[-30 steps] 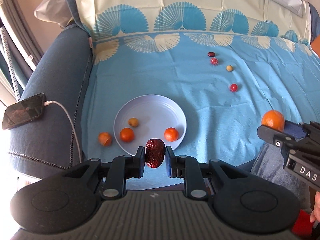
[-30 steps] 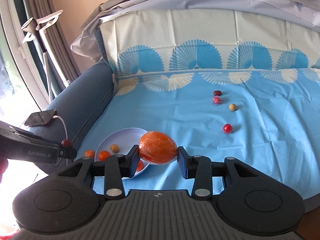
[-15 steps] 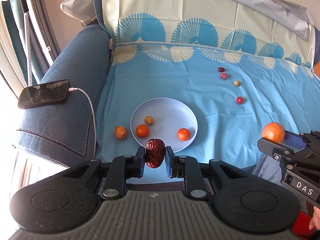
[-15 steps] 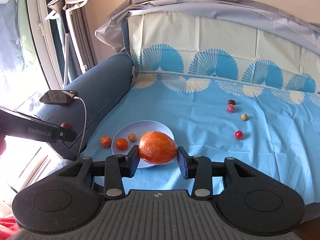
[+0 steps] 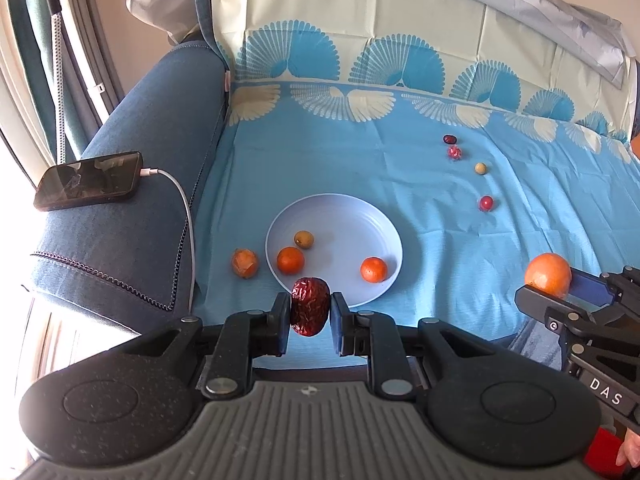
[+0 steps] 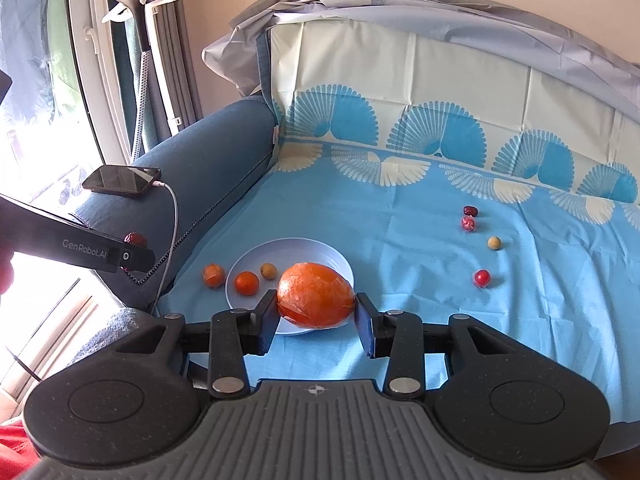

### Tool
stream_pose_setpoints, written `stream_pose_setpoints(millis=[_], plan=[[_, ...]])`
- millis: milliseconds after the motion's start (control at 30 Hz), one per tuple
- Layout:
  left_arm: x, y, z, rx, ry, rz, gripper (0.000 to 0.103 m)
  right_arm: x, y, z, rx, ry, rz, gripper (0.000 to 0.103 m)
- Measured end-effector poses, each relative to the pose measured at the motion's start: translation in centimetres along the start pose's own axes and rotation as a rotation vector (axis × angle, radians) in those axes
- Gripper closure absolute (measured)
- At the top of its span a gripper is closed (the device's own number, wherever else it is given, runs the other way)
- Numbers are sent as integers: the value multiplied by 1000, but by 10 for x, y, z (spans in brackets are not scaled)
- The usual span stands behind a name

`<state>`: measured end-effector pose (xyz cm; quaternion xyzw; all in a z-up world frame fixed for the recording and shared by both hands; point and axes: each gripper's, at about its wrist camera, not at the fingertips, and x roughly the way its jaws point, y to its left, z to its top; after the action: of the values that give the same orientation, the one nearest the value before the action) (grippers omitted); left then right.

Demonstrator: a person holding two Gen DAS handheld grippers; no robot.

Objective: Organize fruits
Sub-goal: 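Carry the date and netted orange fruit over the white plate with both tools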

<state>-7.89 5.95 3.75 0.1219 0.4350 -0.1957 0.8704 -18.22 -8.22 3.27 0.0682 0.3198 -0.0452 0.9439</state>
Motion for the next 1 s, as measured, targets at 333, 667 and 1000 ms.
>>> stream_pose_setpoints(millis=[333, 667, 1000], plan=[[18, 5, 6, -11, 30, 12, 80, 15, -1, 3, 9, 11, -4, 61], [46, 19, 16, -50, 72, 8, 80, 45, 3, 7, 8, 53, 36, 61], [92, 28, 33, -60, 122, 12, 80, 95, 3, 16, 19, 112, 52, 61]])
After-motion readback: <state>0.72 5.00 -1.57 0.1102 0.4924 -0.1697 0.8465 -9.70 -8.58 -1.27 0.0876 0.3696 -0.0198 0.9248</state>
